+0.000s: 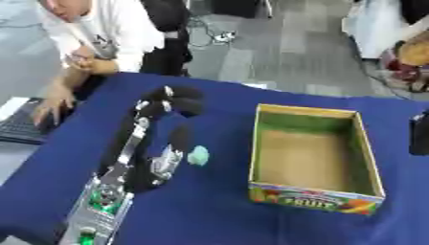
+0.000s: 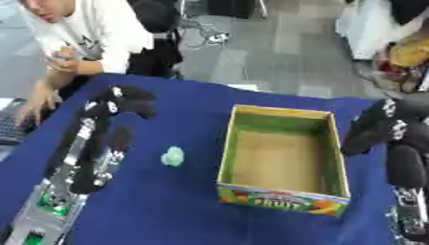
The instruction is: Pick up objects on the table and place them in the box.
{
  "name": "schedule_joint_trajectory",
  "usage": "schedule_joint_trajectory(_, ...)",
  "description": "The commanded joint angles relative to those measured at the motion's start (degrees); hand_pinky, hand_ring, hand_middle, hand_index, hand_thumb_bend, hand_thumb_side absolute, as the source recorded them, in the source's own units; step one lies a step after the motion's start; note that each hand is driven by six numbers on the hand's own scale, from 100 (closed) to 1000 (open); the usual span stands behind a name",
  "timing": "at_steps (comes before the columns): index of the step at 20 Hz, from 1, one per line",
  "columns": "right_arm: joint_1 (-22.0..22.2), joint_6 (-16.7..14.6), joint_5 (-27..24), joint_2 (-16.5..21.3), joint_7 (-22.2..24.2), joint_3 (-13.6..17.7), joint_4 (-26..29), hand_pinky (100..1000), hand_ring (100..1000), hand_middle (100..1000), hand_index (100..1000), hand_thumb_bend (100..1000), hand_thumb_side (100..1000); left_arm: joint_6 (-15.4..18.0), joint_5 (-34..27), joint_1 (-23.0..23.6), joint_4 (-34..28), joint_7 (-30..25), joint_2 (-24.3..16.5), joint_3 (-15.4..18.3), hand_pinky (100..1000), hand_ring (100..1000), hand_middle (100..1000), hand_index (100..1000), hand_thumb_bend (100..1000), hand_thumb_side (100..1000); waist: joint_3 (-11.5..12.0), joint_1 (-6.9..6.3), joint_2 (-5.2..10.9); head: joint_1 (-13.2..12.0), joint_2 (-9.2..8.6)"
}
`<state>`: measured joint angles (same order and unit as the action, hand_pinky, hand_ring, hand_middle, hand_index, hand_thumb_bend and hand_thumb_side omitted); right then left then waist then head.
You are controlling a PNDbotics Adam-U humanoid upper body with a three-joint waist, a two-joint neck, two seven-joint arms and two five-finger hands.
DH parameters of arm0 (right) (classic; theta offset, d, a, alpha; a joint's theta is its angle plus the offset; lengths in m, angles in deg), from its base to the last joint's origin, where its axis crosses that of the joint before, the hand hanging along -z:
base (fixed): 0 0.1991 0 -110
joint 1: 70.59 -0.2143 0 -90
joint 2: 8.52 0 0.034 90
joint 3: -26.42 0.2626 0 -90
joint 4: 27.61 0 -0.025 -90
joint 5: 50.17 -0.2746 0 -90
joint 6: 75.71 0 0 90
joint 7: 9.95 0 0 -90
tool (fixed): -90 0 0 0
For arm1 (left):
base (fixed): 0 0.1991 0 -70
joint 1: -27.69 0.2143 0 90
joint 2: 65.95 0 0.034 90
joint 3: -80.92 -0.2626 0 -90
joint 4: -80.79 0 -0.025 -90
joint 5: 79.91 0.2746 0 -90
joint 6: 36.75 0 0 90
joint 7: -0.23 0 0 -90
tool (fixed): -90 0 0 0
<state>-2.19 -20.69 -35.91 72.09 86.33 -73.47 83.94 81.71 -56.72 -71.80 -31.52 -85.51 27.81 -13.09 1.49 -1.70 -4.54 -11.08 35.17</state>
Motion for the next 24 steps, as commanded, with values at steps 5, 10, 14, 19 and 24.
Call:
schedule_joint_trajectory(5, -0.70, 0.23, 0.08, 0.65, 0.11, 0.20, 0.61, 104, 256, 380, 473, 100, 910, -0.10, 0.39, -0.40, -0.66, 0.20, -0.90, 0.56, 531, 558, 715, 731, 288, 849, -0.11, -0.01, 0.46, -0.28, -0.74)
schedule_joint_trajectory(10, -0.55, 0.31, 0.00, 0.66, 0.24, 0.24, 0.65, 105, 256, 379, 473, 100, 911, -0.30, 0.70, -0.52, -0.58, 0.14, -1.11, 0.66, 539, 562, 719, 737, 299, 860, -0.14, -0.04, 0.45, -0.28, -0.61)
schedule_joint_trajectory(14, -0.51, 0.30, 0.04, 0.67, 0.23, 0.23, 0.65, 106, 257, 380, 473, 100, 910, -4.56, 4.83, -2.12, 0.59, -1.10, -3.42, 1.15, 536, 564, 724, 773, 288, 882, -0.19, -0.14, 0.73, -0.36, -0.18)
schedule_joint_trajectory(19, -0.45, 0.30, 0.18, 0.76, 0.33, 0.11, 0.48, 106, 257, 380, 472, 100, 911, -13.09, 11.77, -5.86, 3.35, -6.02, -8.31, 0.57, 469, 566, 745, 827, 307, 912, -0.39, -0.29, 1.04, -0.55, 0.07)
schedule_joint_trajectory(24, -0.41, 0.34, 0.19, 0.82, 0.59, -0.08, 0.32, 105, 256, 379, 472, 100, 913, -18.52, 19.55, -9.47, 6.65, -14.37, -12.69, -0.24, 472, 585, 778, 851, 297, 934, -0.56, -0.52, 1.08, -0.79, 0.58)
